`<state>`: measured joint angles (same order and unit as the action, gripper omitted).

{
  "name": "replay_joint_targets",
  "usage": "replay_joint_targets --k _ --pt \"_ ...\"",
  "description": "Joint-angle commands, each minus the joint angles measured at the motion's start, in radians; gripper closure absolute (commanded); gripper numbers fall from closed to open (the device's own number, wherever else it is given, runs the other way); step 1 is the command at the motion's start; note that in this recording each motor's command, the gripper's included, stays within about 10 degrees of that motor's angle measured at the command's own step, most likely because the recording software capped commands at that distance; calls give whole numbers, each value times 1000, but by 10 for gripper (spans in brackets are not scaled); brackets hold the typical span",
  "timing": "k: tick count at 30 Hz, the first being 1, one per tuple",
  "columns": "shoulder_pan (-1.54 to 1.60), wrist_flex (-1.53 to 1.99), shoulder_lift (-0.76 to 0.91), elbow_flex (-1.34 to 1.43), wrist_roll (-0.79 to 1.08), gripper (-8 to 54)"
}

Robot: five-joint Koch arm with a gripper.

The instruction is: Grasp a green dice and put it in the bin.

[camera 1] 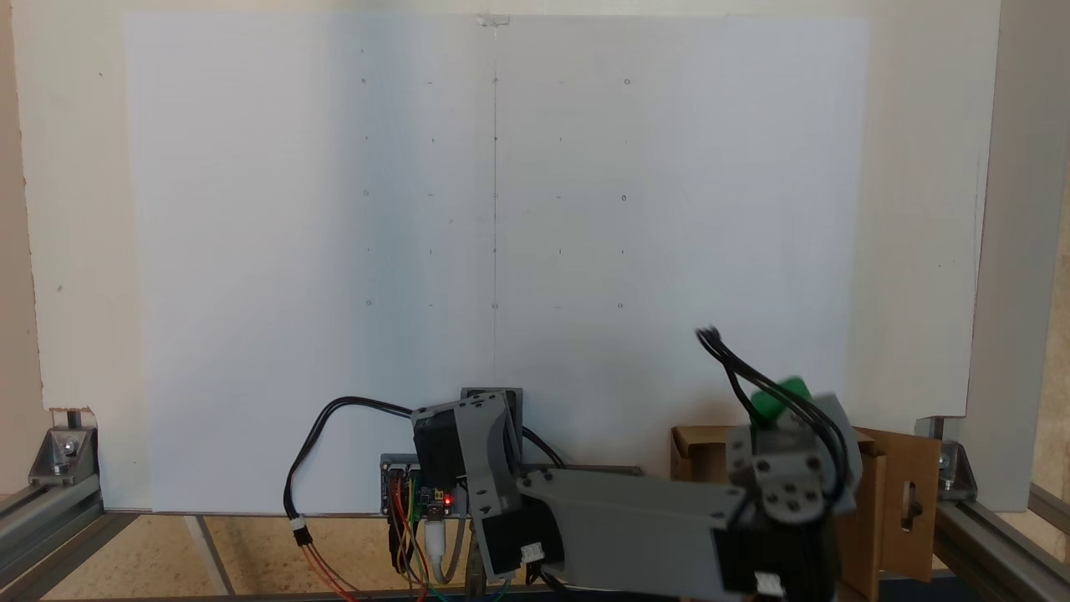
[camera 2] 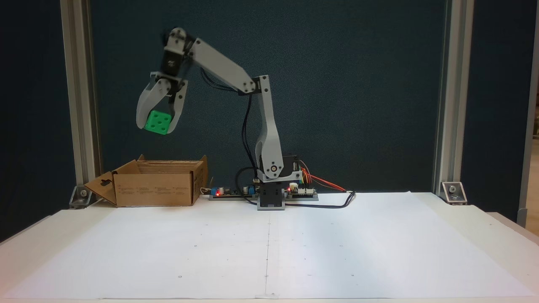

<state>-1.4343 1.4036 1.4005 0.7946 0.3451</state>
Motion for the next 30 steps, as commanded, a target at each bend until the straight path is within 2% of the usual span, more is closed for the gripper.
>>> replay_joint_targets --k 1,4,8,15,23,24,25,27,30 --pt "-159 8 -28 -43 124 340" --pt "-371 -29 -63 -41 172 340" --pt "-468 -98 -94 14 221 340" --pt "-479 -430 -86 382 222 340" --pt "-474 -497 -81 440 222 340" --pt "-474 -495 -81 448 221 331" --pt "-477 -494 -81 460 219 273" --pt "-480 -494 -81 477 213 232" --pt "-472 -492 -74 497 210 107"
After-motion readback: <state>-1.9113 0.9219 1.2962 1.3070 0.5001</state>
